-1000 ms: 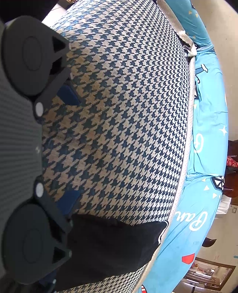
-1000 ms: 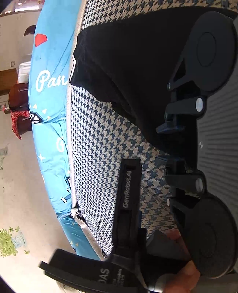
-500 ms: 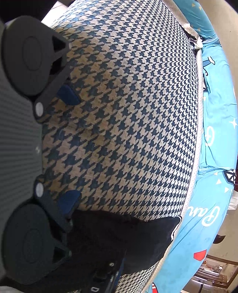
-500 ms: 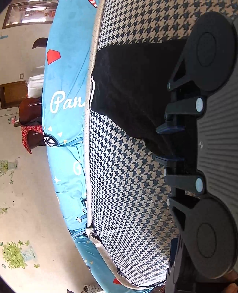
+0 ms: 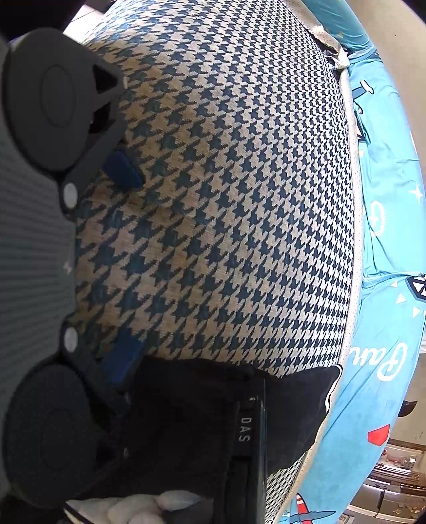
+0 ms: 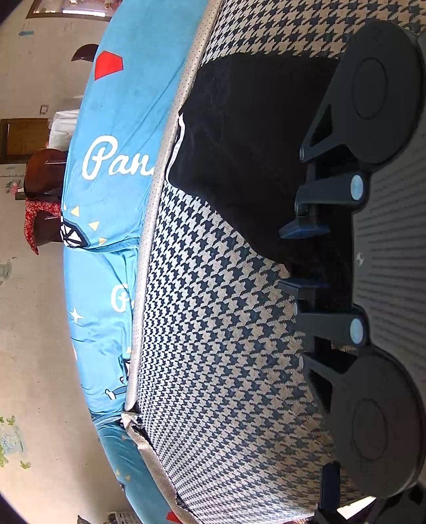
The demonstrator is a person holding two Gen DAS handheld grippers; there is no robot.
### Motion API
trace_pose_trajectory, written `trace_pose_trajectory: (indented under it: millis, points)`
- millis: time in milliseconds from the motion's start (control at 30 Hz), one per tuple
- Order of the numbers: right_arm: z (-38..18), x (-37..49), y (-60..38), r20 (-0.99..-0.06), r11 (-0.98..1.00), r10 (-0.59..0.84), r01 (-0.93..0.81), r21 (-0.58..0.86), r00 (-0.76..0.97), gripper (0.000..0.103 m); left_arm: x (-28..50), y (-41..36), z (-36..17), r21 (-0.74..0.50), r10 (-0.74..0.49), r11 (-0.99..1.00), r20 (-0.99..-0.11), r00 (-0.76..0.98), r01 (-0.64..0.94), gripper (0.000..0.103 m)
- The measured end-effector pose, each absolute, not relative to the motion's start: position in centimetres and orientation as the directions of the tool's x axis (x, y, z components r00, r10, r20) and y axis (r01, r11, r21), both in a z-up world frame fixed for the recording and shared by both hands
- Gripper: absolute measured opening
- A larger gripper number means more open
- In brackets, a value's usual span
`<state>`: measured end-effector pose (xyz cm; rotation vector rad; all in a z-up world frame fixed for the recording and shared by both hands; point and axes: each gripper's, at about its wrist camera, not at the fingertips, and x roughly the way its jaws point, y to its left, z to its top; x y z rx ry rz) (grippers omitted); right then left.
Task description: Fold clothes
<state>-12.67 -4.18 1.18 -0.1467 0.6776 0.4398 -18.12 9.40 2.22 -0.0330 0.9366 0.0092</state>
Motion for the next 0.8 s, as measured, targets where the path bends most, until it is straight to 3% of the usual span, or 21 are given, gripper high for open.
trace_pose_trajectory:
  millis: [100, 233, 367, 600, 667, 800]
  points:
    - [0.7, -11.9, -3.9, -0.646, 0.9, 0.339, -0.435, 0.013, 0.684, 0.013, -18.1, 9.1, 2.1, -0.014, -0.002, 1.0, -0.806, 0.592, -0.016, 0.103]
    - [1.2, -11.0, -3.9, -0.61, 0.898, 0.382, -0.435, 0.068, 0.694, 0.007, -18.0, 8.9, 2.0, -0.003, 0.006, 1.0, -0.803, 0.595, -0.015, 0.103]
    - [1.9, -10.3, -4.0, -0.555, 0.882, 0.45, -0.443, 0.157, 0.699, 0.007, -17.9, 8.7, 1.9, 0.009, 0.016, 1.0, -0.8, 0.6, -0.014, 0.103]
    - [1.3, -9.6, -3.8, -0.593, 0.891, 0.43, -0.425, 0.158, 0.681, 0.007, -17.9, 9.1, 2.5, -0.016, 0.009, 0.999, -0.783, 0.622, -0.034, 0.103]
    - [2.0, -10.0, -4.4, -0.582, 0.894, 0.43, -0.418, 0.164, 0.691, 0.011, -17.8, 9.1, 2.3, -0.017, 0.006, 0.999, -0.794, 0.607, -0.032, 0.103]
    - [2.8, -11.1, -5.5, -0.581, 0.902, 0.406, -0.411, 0.131, 0.705, 0.033, -17.9, 9.2, 2.3, -0.025, -0.001, 0.999, -0.794, 0.608, -0.03, 0.103]
